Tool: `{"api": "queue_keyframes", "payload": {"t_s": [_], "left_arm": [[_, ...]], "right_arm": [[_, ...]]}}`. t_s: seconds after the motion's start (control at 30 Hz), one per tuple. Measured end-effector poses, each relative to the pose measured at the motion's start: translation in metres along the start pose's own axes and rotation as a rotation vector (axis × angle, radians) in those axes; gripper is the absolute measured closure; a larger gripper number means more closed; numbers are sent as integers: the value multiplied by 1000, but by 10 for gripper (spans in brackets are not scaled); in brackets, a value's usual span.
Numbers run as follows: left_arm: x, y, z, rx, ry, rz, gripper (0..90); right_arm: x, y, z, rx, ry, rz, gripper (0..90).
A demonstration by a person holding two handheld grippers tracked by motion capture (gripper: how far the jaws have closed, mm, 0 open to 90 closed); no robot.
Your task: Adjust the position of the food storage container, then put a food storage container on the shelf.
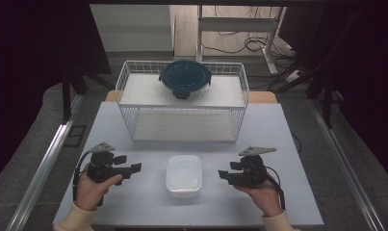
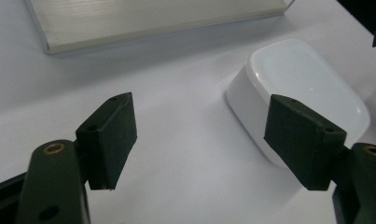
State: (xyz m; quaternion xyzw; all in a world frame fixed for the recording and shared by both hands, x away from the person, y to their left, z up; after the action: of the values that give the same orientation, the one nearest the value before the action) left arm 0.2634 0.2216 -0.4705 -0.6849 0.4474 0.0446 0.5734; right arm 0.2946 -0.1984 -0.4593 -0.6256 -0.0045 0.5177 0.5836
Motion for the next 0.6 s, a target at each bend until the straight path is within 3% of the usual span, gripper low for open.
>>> {"api": "queue_keyframes", "payload": {"t_s": [0.1,0.2,0.4,0.6], "left_arm": [[0,-1,-2,-19,10,-12,238],[0,-1,-2,-35,20,-21,225],[-1,0,-3,-69,31,-32,210],[0,-1,-7,-70,39,-35,197]], "right_arm": [[-4,0,-7,74,-42,-22,287],[-4,0,-10,99,-72,-38,260],[-2,0,-8,96,-109,-58,200],[-2,-3,-4,92,-104,-82,175]]}}
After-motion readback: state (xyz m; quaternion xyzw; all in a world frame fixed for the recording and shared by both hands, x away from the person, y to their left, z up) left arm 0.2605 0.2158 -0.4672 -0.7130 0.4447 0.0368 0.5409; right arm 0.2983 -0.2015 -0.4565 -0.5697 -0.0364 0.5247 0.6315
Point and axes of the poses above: each handheld gripper's, and its own axes: x roughly forward along the jaws, y roughly out of its underside, z roughly to its left, the point moved 1 cm from there along x, roughly forward along the jaws, and after that the axes turned 4 degrees about -z, right-handed, at the moved point
